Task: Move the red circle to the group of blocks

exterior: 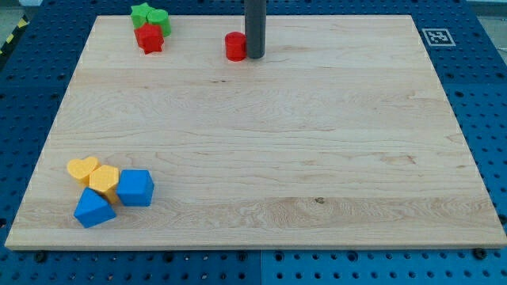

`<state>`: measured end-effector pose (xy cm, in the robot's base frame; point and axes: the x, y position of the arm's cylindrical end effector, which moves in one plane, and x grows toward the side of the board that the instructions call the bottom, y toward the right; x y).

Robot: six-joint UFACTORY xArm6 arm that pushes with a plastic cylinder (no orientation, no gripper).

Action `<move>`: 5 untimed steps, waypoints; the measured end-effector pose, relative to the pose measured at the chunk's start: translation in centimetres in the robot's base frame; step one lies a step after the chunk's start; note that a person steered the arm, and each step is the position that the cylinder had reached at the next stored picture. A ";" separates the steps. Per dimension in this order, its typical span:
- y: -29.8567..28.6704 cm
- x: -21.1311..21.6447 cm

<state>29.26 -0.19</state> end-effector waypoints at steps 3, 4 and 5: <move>-5.5 -0.9; -7.1 -1.5; -8.6 -2.1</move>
